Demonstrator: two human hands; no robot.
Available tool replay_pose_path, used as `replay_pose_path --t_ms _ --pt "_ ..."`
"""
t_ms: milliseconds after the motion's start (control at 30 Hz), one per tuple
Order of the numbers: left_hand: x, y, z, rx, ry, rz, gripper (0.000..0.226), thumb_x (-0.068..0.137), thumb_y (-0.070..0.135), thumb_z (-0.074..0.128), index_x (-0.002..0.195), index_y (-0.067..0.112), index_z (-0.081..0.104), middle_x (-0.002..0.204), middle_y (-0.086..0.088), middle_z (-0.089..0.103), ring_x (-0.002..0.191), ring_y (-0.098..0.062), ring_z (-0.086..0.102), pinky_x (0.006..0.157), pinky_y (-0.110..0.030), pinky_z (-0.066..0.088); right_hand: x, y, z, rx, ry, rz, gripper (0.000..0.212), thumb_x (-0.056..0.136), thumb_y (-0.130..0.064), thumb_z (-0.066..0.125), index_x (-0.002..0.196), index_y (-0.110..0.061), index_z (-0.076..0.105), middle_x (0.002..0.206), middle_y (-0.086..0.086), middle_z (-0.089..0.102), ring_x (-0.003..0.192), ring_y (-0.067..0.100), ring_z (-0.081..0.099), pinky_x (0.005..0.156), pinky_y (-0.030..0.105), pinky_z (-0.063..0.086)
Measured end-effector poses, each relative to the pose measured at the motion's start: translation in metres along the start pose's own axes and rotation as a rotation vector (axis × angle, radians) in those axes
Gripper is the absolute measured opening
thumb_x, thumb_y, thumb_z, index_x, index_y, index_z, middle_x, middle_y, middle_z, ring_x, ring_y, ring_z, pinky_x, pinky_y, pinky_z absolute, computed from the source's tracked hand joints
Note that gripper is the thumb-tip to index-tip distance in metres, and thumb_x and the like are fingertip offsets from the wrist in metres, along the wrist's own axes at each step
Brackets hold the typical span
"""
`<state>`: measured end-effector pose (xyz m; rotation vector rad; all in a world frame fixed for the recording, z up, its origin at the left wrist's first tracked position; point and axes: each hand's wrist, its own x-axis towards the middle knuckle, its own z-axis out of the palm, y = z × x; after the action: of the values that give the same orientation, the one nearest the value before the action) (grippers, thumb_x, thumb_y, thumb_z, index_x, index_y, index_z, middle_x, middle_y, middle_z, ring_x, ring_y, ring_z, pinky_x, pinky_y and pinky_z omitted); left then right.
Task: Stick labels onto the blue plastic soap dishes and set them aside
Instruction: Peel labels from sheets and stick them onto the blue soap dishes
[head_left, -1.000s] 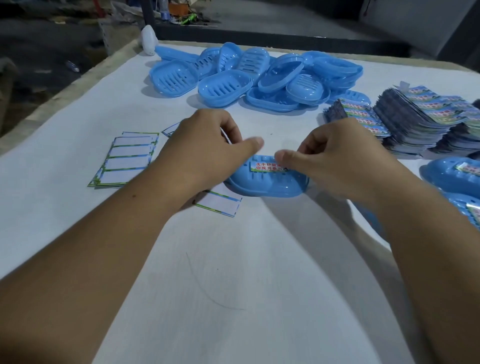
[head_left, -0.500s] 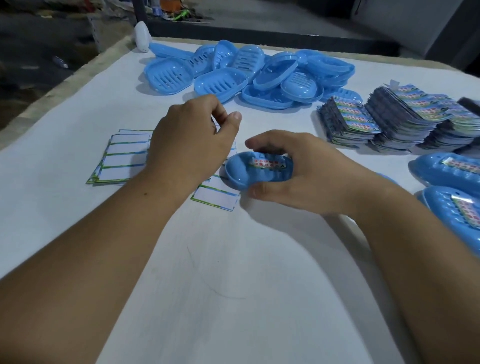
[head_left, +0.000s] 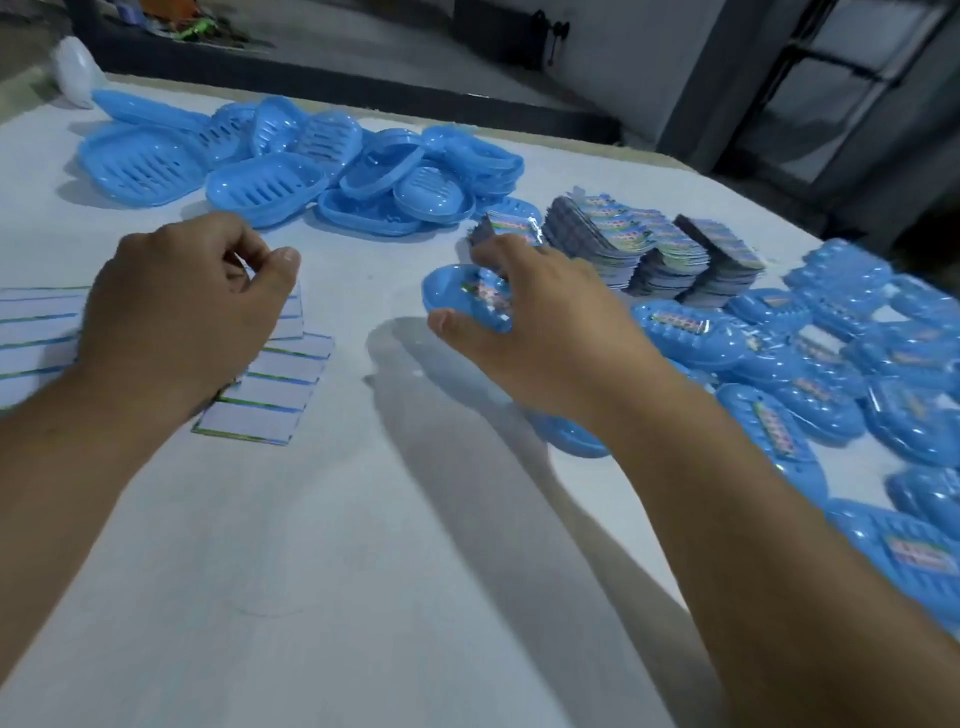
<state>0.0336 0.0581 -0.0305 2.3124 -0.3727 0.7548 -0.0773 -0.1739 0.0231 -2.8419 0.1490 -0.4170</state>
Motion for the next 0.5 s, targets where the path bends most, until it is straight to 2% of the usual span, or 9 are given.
replay_pose_path --t_ms 67,200,300,400,467,500 --pt "0.003 -0.012 0.007 -0.03 0.008 -0.001 0.035 0.089 0.064 0.053 0.081 0.03 0.058 0.051 0.008 0.055 0.052 -0.023 0.056 0.062 -0.045 0.055 -0.006 0.022 -0.013 -0.061 0.043 0.109 0.063 0.087 -0.068 0.059 0.137 -0.031 0.05 0.132 0.002 0.06 0.122 0.03 0.051 0.09 0.038 0.038" --pt "0.012 -0.037 0.021 -0.107 -0.002 -0.028 0.05 0.085 0.078 0.049 0.094 0.031 0.061 0.062 0.015 0.062 0.046 -0.024 0.056 0.051 -0.048 0.056 -0.017 0.069 -0.039 -0.114 0.114 0.346 0.063 0.084 -0.068 0.061 0.135 -0.031 0.053 0.134 0.002 0.062 0.125 0.033 0.052 0.097 0.043 0.044" --pt "0.018 -0.06 0.03 -0.086 -0.018 -0.046 0.056 0.085 0.08 0.049 0.106 0.03 0.062 0.063 0.012 0.062 0.045 -0.013 0.056 0.048 -0.046 0.057 -0.031 0.1 -0.051 -0.143 0.12 0.506 0.056 0.085 -0.064 0.062 0.13 -0.031 0.055 0.132 0.007 0.063 0.126 0.036 0.051 0.1 0.046 0.045" --pt "0.021 -0.082 0.037 -0.144 -0.006 -0.068 0.06 0.085 0.079 0.052 0.111 0.026 0.059 0.062 0.005 0.062 0.044 -0.017 0.058 0.05 -0.047 0.057 -0.042 0.119 -0.056 -0.136 0.107 0.611 0.054 0.086 -0.063 0.061 0.128 -0.031 0.055 0.13 0.008 0.064 0.122 0.038 0.053 0.1 0.049 0.047" --pt "0.021 -0.088 0.038 -0.163 -0.006 -0.07 0.059 0.085 0.078 0.052 0.111 0.026 0.059 0.064 0.005 0.063 0.045 -0.014 0.057 0.051 -0.033 0.054 -0.046 0.125 -0.058 -0.123 0.107 0.647 0.056 0.087 -0.064 0.059 0.131 -0.031 0.054 0.13 0.009 0.063 0.123 0.038 0.054 0.1 0.05 0.048" --pt "0.021 -0.088 0.039 -0.181 -0.015 -0.069 0.058 0.085 0.078 0.052 0.11 0.027 0.06 0.064 0.006 0.062 0.044 -0.011 0.056 0.046 -0.025 0.048 -0.047 0.127 -0.059 -0.112 0.113 0.658 0.057 0.087 -0.064 0.059 0.133 -0.031 0.053 0.131 0.009 0.063 0.124 0.038 0.053 0.101 0.05 0.047"
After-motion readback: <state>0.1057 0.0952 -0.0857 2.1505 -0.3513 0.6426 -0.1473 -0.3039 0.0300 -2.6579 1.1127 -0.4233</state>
